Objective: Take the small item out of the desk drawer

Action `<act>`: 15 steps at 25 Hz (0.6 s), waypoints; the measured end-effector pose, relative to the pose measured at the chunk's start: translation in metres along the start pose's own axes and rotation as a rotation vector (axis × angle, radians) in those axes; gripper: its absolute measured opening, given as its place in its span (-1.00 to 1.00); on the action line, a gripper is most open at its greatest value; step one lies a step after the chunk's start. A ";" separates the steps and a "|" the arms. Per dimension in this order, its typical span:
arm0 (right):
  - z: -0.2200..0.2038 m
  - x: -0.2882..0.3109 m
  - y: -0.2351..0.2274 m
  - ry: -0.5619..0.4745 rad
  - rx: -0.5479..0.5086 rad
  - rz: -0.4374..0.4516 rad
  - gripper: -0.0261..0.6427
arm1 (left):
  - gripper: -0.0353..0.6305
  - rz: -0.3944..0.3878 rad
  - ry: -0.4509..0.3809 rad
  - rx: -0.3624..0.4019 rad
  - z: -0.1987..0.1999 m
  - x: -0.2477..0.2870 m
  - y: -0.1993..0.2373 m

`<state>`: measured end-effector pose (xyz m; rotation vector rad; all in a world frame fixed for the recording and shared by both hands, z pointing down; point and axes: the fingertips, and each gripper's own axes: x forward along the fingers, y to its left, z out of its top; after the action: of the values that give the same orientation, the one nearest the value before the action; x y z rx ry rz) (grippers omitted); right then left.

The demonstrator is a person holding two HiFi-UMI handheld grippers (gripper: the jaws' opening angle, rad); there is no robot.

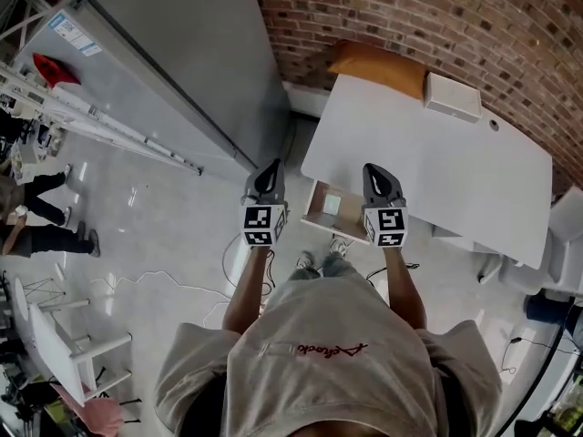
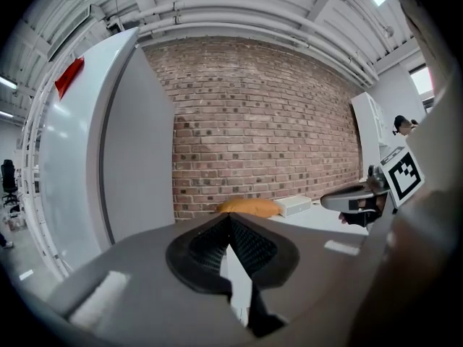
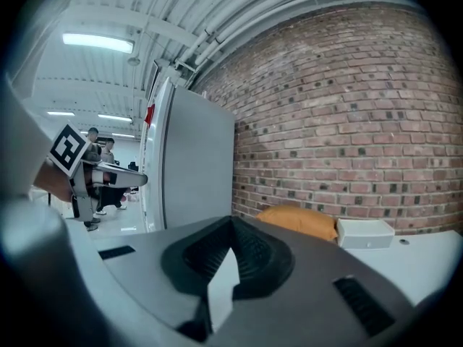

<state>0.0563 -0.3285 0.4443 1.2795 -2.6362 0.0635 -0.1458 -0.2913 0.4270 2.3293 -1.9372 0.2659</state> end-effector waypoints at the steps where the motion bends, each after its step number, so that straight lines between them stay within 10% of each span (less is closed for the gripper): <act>1: -0.002 0.001 0.003 0.004 0.001 -0.004 -0.89 | -0.87 -0.010 0.003 0.000 -0.003 0.000 0.001; 15: -0.052 -0.002 0.032 0.121 0.031 -0.014 -0.89 | -0.87 -0.111 0.102 -0.050 -0.062 0.005 -0.011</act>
<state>0.0413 -0.3000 0.4964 1.2624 -2.5333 0.1752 -0.1385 -0.2821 0.4890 2.3328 -1.7410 0.3163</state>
